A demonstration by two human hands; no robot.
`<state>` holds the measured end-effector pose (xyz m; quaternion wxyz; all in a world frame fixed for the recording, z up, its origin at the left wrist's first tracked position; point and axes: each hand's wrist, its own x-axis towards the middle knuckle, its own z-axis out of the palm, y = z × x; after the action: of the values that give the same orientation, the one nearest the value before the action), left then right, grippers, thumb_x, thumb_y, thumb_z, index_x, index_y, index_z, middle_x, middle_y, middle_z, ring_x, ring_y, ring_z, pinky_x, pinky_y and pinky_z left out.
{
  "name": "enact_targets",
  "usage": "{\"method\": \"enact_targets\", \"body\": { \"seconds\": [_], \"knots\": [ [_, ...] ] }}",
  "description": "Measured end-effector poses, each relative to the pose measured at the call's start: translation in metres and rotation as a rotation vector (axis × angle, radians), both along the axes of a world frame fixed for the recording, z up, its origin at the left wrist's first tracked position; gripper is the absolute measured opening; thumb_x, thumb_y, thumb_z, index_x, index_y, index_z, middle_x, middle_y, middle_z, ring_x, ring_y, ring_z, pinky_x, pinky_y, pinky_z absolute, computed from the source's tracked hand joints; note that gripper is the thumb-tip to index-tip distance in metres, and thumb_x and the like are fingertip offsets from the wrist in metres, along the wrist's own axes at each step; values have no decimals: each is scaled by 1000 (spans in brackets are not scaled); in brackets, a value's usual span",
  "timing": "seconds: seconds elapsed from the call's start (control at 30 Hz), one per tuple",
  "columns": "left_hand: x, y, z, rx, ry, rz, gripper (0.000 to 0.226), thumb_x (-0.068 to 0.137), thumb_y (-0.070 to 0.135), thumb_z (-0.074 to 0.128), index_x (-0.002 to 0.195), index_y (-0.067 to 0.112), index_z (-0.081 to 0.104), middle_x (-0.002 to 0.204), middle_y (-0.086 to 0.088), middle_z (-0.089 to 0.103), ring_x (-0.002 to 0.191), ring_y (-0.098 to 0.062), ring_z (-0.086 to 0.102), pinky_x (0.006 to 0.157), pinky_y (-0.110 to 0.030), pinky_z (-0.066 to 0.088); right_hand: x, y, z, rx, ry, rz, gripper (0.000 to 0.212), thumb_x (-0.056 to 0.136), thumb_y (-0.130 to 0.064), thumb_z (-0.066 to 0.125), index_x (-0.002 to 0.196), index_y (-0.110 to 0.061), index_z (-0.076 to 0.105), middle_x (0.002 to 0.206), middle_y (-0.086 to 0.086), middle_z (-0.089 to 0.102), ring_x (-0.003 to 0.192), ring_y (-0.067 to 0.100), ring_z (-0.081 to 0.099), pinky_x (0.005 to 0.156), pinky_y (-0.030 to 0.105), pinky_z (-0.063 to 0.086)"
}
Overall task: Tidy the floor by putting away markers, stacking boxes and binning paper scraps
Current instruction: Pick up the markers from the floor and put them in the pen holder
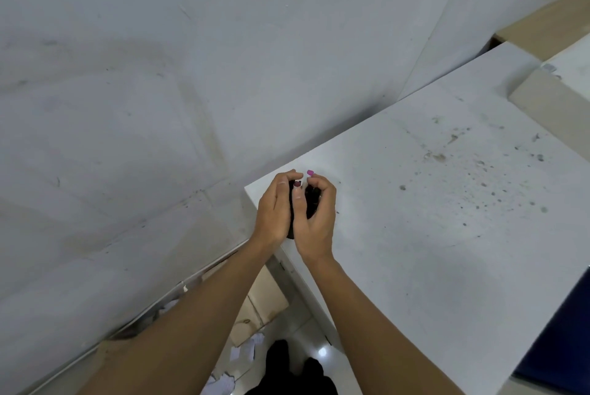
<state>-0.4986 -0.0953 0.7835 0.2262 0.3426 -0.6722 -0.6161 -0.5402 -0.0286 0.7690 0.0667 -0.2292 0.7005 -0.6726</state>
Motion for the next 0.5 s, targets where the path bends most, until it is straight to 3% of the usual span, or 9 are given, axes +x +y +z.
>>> {"method": "enact_targets", "body": {
  "seconds": [0.1,0.17,0.3,0.43,0.5],
  "knots": [
    [-1,1,0,20,26,38,38,107,31,25,123,33,60,118,23,62,111,9,58,93,-10,46,-2,-3,-3,75,-75,-41,31,95,-43,57,123,-35,49,125,-18,55,116,1,56,90,12,50],
    [-3,-1,-1,18,28,35,40,108,32,23,131,37,55,125,26,58,115,15,52,93,-1,39,-6,-3,-8,162,-178,-65,27,100,-40,49,127,-42,48,127,-21,54,115,1,57,95,20,52],
    [-1,0,-5,26,27,18,41,108,32,24,140,32,49,133,20,54,120,11,50,91,4,35,-23,-9,-5,235,-253,40,26,105,-40,37,122,-43,56,117,-30,60,110,-1,59,99,23,49],
    [0,0,-5,9,4,-26,32,107,32,26,130,40,48,125,28,52,113,11,52,82,3,39,-31,-11,2,280,-261,91,21,105,-37,36,112,-37,56,104,-23,62,98,1,62,89,26,55],
    [0,-5,-2,52,22,-31,32,108,29,27,128,41,49,126,26,53,118,10,50,89,-1,38,-30,-7,5,229,-275,60,22,103,-39,36,106,-37,58,98,-24,63,94,-3,61,81,17,51]
  ]
}}
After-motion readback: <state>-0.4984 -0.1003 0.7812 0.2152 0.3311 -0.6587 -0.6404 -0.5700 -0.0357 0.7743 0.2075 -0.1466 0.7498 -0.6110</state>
